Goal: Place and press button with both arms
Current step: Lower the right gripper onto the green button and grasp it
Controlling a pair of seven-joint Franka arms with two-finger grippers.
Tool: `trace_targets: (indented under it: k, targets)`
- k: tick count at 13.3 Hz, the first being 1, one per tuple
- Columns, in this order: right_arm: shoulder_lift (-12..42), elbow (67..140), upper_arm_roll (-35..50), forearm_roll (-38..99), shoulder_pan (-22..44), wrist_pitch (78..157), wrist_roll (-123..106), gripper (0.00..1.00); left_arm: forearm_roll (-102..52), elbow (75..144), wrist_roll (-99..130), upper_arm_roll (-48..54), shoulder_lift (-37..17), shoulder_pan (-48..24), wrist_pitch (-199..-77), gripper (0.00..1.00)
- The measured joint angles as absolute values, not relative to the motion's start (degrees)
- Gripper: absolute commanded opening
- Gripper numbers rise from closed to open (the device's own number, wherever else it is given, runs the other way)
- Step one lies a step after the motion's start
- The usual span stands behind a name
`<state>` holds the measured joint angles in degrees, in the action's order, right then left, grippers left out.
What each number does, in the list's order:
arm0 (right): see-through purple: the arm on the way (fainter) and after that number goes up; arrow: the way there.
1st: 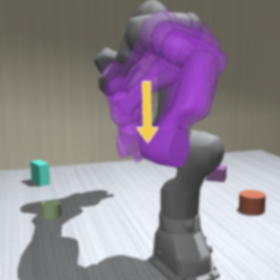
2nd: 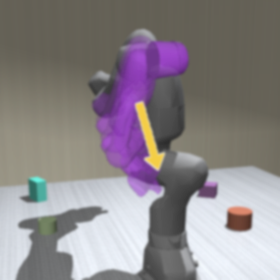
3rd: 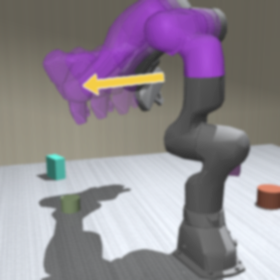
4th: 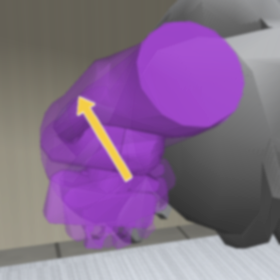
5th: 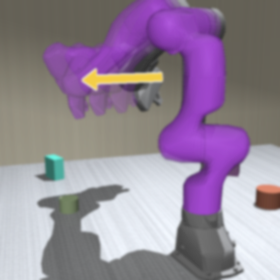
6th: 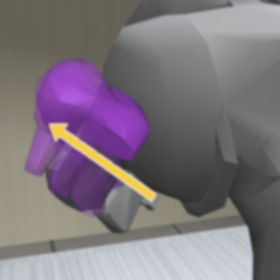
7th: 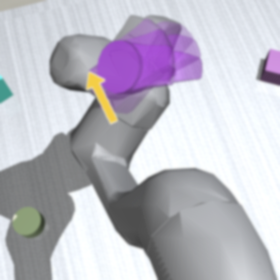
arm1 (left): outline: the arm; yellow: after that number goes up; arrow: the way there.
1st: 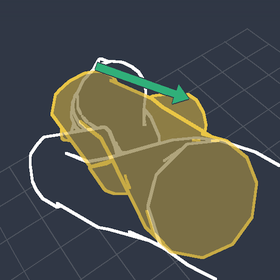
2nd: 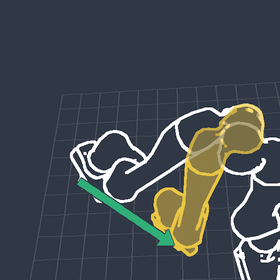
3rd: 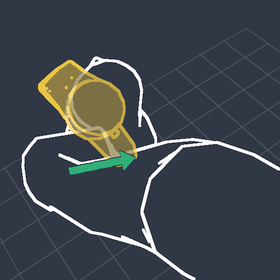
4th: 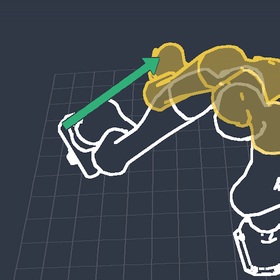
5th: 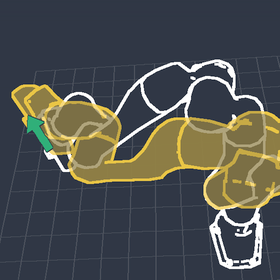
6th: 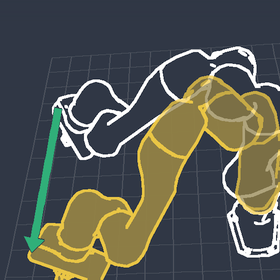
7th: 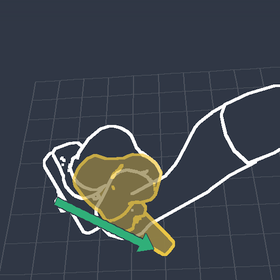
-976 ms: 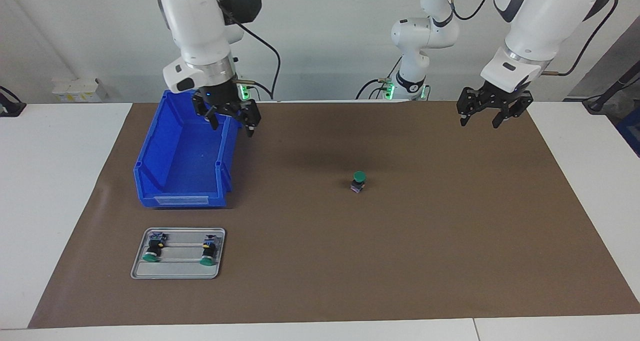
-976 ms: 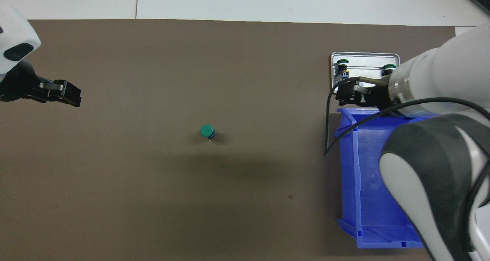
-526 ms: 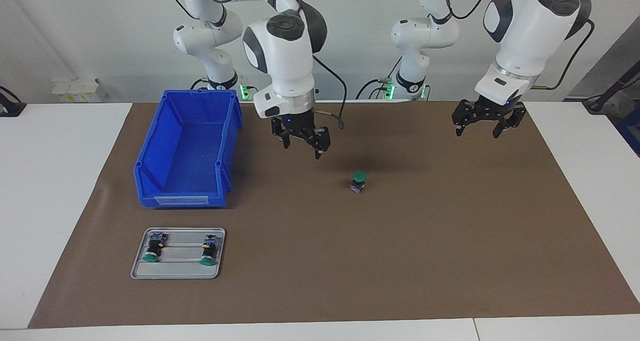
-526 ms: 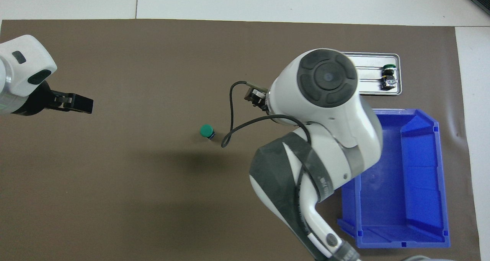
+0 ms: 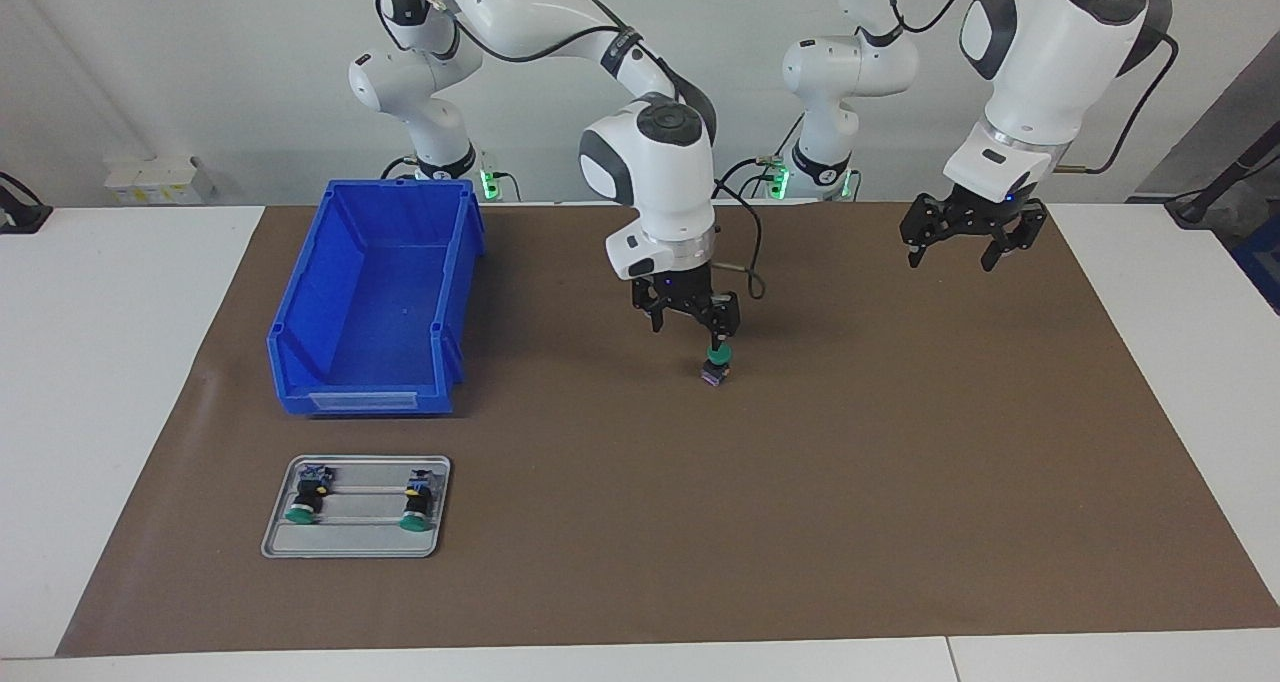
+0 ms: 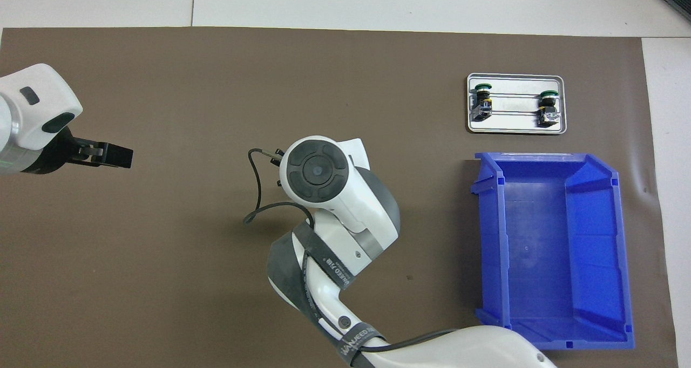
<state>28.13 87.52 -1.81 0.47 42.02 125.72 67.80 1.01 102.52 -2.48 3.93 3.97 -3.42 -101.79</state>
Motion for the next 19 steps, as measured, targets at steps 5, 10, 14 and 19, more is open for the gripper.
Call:
trace_targets:
  k: [5,10,14,19]
  targets:
    - [33.5,86.3,-1.9,-1.1,44.4,131.7,68.0,1.0,1.0,102.5,-2.5,3.9,4.0,-3.4,-101.8,1.0]
    - [35.0,86.4,-2.1,-1.8,44.4,134.9,68.0,1.0,1.0,102.5,-2.5,3.9,4.0,-3.4,-101.8,1.0]
    - [35.7,87.4,-2.1,-1.8,44.5,135.5,68.1,1.0,1.0,102.5,-2.5,3.9,4.0,-3.4,-101.8,1.0]
    - [35.8,88.9,-2.1,-1.8,44.6,136.7,68.3,0.77,1.0,102.5,-2.5,3.9,4.0,-3.4,-101.8,1.0]
